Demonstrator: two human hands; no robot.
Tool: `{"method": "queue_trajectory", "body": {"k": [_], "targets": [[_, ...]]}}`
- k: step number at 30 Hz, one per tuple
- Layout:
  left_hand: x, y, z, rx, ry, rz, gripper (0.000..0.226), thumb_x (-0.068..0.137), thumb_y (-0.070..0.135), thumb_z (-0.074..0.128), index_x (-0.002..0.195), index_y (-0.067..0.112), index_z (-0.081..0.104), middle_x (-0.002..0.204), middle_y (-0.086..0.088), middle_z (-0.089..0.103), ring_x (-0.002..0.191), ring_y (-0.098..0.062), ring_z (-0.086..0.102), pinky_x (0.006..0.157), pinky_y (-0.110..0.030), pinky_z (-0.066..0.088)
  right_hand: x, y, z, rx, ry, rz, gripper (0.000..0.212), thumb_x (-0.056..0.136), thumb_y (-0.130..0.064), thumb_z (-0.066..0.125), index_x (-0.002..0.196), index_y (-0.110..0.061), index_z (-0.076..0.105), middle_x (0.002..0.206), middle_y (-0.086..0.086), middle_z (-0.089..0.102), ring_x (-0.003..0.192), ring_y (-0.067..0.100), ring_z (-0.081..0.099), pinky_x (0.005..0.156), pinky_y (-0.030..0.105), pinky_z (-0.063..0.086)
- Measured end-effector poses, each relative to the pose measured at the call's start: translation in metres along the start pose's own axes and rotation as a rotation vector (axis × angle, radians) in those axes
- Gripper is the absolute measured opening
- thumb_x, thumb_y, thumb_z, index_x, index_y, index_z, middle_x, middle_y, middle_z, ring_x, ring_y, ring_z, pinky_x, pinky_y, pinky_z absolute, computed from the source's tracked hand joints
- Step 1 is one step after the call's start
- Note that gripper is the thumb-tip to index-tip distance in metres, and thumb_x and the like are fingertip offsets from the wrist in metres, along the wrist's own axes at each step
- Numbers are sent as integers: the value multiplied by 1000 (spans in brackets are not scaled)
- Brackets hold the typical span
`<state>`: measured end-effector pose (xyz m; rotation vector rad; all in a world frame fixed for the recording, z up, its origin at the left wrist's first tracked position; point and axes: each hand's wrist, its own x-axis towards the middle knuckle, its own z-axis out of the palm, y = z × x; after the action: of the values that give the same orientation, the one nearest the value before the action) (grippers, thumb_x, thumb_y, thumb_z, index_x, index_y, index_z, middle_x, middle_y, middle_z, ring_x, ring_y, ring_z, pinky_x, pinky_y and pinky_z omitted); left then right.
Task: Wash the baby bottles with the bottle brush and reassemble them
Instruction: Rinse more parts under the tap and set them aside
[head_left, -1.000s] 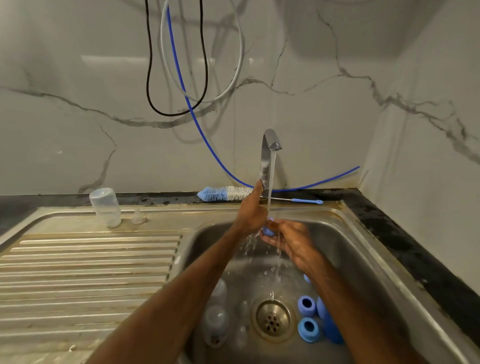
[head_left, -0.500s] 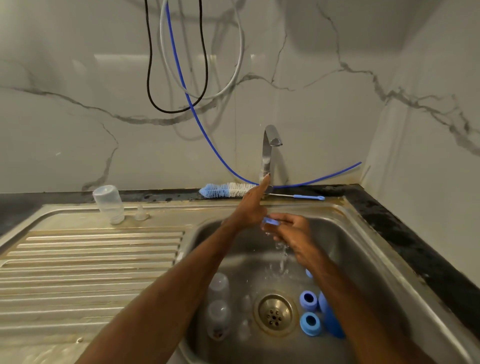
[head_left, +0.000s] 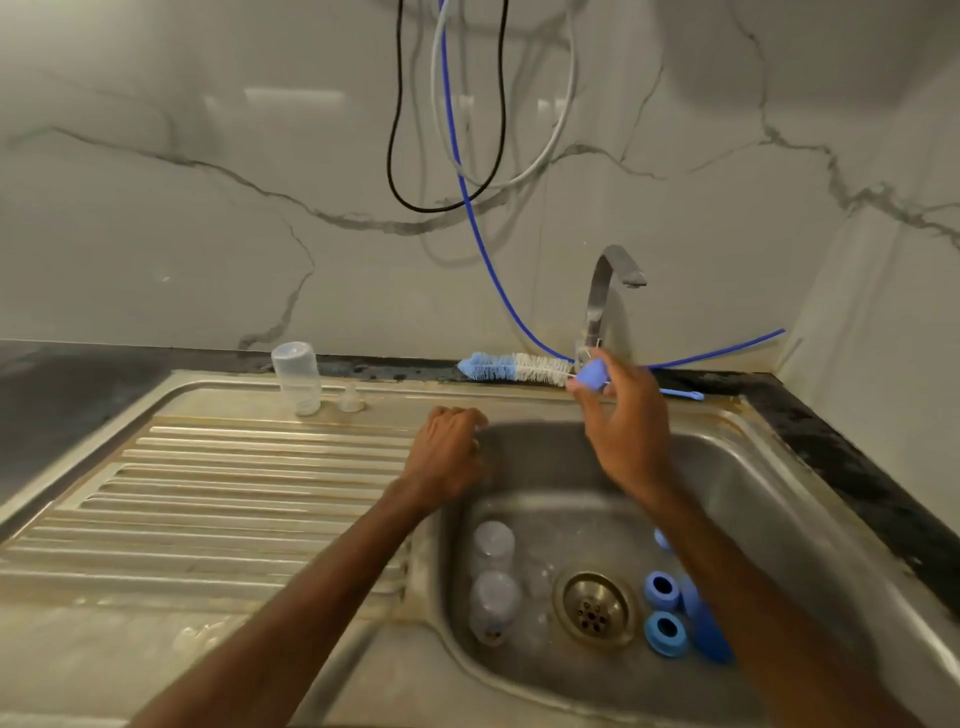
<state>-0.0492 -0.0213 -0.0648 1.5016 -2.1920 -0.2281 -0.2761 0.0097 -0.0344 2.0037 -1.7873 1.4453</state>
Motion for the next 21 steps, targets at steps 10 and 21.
{"method": "queue_trajectory", "body": {"k": [10, 21], "targets": [[-18, -32, -14, 152, 52, -154, 25, 90, 22, 67, 114, 18, 59, 120, -3, 60, 113, -22, 48, 99, -35, 44, 5, -9, 29, 18, -368, 224, 16, 82, -12, 81, 71, -12, 70, 65, -2, 66, 63, 2, 62, 62, 13, 43], [-21, -59, -19, 148, 173, -337, 17, 92, 30, 62, 104, 18, 62, 111, -3, 62, 110, -25, 50, 92, -35, 43, 37, -91, 136, 55, -550, 118, 49, 70, -39, 91, 108, -13, 74, 104, 6, 74, 92, 16, 67, 79, 31, 57]]}}
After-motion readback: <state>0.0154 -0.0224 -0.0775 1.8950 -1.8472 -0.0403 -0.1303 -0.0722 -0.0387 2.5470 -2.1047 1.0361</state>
